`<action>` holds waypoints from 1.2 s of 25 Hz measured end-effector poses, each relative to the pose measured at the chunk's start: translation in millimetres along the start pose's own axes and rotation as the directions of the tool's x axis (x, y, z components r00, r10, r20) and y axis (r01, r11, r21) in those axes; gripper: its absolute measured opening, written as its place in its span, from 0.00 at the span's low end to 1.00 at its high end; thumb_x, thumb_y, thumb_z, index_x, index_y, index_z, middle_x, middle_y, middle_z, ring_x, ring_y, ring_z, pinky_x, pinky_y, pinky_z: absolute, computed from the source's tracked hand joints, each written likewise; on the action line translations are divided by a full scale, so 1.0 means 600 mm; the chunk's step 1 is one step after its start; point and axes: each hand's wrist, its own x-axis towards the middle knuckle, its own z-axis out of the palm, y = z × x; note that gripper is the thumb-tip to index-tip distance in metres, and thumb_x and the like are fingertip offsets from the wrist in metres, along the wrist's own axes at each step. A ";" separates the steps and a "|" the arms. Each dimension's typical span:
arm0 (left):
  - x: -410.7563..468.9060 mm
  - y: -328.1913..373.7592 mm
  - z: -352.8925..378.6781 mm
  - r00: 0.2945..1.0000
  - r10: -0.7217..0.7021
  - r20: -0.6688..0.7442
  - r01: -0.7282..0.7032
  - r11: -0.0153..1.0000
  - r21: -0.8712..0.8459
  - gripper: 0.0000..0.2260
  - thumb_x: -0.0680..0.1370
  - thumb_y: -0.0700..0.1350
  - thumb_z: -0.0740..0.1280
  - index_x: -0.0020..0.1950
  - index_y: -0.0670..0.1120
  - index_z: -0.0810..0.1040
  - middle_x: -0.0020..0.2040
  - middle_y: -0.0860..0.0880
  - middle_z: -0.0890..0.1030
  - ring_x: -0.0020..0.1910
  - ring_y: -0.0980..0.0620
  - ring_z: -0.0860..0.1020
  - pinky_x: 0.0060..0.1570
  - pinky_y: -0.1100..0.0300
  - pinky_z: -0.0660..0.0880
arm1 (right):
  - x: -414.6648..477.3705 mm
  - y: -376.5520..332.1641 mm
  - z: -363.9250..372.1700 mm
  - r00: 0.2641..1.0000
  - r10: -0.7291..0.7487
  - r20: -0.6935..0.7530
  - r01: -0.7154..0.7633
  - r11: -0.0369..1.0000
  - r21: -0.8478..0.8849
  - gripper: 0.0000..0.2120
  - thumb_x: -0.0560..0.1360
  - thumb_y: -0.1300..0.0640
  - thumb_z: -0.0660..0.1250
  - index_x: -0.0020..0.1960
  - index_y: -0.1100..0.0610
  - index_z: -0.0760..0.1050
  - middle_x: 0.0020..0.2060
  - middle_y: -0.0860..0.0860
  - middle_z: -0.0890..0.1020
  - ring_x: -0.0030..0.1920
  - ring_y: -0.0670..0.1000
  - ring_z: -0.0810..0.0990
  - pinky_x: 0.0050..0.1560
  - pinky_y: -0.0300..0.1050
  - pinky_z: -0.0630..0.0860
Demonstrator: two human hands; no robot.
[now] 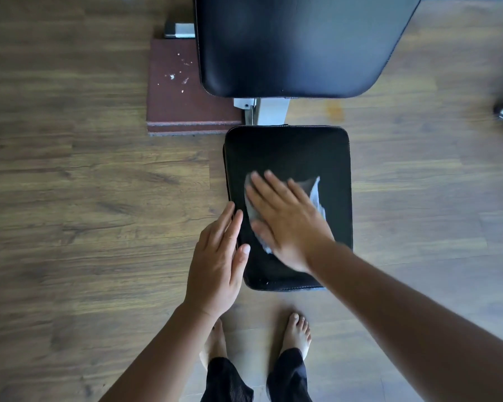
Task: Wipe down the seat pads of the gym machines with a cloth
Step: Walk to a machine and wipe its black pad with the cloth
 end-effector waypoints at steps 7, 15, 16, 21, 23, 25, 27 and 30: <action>-0.011 0.002 0.004 0.999 -0.002 -0.032 0.000 0.999 -0.041 0.23 0.86 0.45 0.57 0.80 0.40 0.64 0.82 0.46 0.62 0.78 0.47 0.65 0.76 0.50 0.65 | -0.098 -0.048 0.020 1.000 -0.022 0.006 0.022 1.000 -0.008 0.30 0.84 0.42 0.47 0.83 0.54 0.49 0.83 0.50 0.49 0.82 0.52 0.45 0.80 0.57 0.51; -0.011 0.003 0.009 0.999 -0.018 -0.029 0.016 0.997 -0.079 0.23 0.86 0.45 0.57 0.81 0.41 0.62 0.82 0.47 0.60 0.79 0.49 0.64 0.76 0.52 0.64 | 0.054 0.012 -0.013 0.991 0.131 -0.041 -0.131 0.991 0.007 0.30 0.84 0.42 0.44 0.83 0.53 0.49 0.82 0.49 0.49 0.82 0.51 0.46 0.80 0.57 0.53; -0.012 0.004 0.008 0.999 -0.017 -0.029 0.014 0.997 -0.082 0.23 0.86 0.45 0.57 0.81 0.41 0.62 0.82 0.47 0.60 0.79 0.49 0.64 0.76 0.52 0.64 | 0.025 0.001 -0.005 0.994 0.104 -0.033 -0.104 0.994 -0.019 0.30 0.84 0.42 0.44 0.83 0.53 0.49 0.82 0.49 0.49 0.82 0.52 0.46 0.80 0.58 0.53; -0.013 -0.004 0.004 1.000 -0.018 -0.015 0.017 0.995 -0.095 0.24 0.86 0.46 0.58 0.81 0.42 0.62 0.82 0.48 0.61 0.77 0.48 0.66 0.75 0.50 0.66 | -0.042 0.007 -0.001 0.993 -0.106 0.050 0.106 0.994 0.002 0.31 0.84 0.40 0.45 0.83 0.50 0.48 0.82 0.47 0.47 0.82 0.51 0.43 0.81 0.56 0.47; -0.012 -0.008 0.002 1.000 -0.004 -0.009 0.003 0.996 -0.094 0.24 0.86 0.46 0.58 0.81 0.42 0.62 0.82 0.48 0.61 0.76 0.48 0.67 0.74 0.49 0.67 | 0.068 0.034 -0.023 1.000 -0.003 0.020 0.004 1.000 -0.016 0.32 0.82 0.39 0.44 0.83 0.50 0.48 0.83 0.48 0.48 0.82 0.52 0.44 0.80 0.58 0.49; -0.012 -0.011 0.003 1.000 0.003 -0.006 -0.003 0.996 -0.089 0.24 0.86 0.46 0.57 0.82 0.42 0.62 0.82 0.48 0.61 0.77 0.48 0.66 0.75 0.50 0.66 | 0.171 0.052 -0.050 0.995 0.102 -0.008 -0.102 0.995 -0.021 0.32 0.82 0.39 0.42 0.83 0.50 0.48 0.83 0.49 0.49 0.82 0.53 0.46 0.80 0.59 0.51; -0.012 -0.014 0.004 1.000 -0.010 -0.003 0.010 0.996 -0.092 0.24 0.86 0.47 0.57 0.82 0.42 0.61 0.82 0.49 0.61 0.78 0.49 0.65 0.75 0.50 0.65 | 0.192 0.044 -0.051 0.990 0.137 -0.023 -0.137 0.991 0.003 0.31 0.83 0.39 0.43 0.83 0.50 0.48 0.83 0.49 0.49 0.82 0.52 0.46 0.80 0.58 0.50; -0.017 -0.014 0.004 0.999 -0.030 -0.010 0.029 0.992 -0.122 0.24 0.86 0.46 0.58 0.81 0.41 0.62 0.81 0.48 0.63 0.78 0.49 0.66 0.74 0.47 0.67 | 0.066 -0.008 -0.016 0.999 0.016 -0.030 -0.017 0.999 -0.032 0.31 0.83 0.40 0.45 0.83 0.51 0.50 0.83 0.50 0.49 0.82 0.53 0.46 0.80 0.58 0.50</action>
